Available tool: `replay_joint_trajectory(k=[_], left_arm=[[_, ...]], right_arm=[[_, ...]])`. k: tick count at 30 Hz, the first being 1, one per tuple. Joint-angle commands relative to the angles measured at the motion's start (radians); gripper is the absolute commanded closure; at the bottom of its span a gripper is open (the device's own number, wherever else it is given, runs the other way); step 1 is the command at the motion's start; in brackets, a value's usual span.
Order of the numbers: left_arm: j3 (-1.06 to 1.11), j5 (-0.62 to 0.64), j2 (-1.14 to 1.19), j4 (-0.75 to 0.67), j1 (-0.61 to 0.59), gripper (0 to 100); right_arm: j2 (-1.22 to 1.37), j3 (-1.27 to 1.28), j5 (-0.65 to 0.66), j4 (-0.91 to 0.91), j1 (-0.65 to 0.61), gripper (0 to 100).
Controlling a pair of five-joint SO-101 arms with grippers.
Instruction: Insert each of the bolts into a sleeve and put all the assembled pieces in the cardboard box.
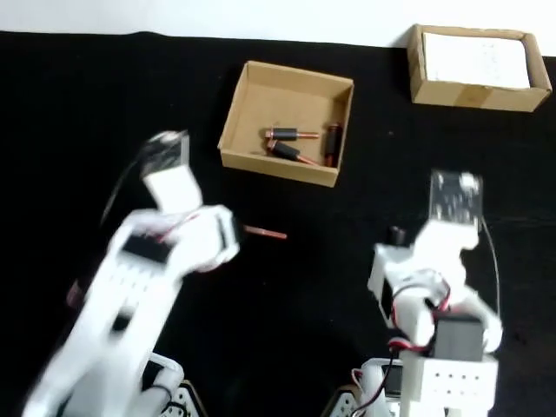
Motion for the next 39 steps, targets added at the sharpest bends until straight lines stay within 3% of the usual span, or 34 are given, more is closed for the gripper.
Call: replay_joint_trajectory(k=[1,9,26,28,31,39], left_arm=[[-0.124,0.086,0.243,0.002,0.016,79],[-0.369,0.261,0.665,0.018,0.016,79],[-0.817,0.325,1.171,0.16,0.01,80],[-0.886,0.325,1.21,0.215,0.013,82],[-0.964,0.325,1.265,0.258,0.015,99],[-1.162,0.321,1.359,0.397,0.01,99]], right_arm=[[-0.064,0.038,0.006,-0.025,0.036,99.2],[-0.096,0.045,0.087,-0.022,0.133,99.2],[-0.091,0.045,0.091,-0.031,0.15,99.2],[-0.09,0.042,0.091,-0.031,0.15,99.2],[-0.09,0.036,0.091,-0.031,0.15,99.2],[-0.091,0.036,0.091,-0.031,0.15,99.2]])
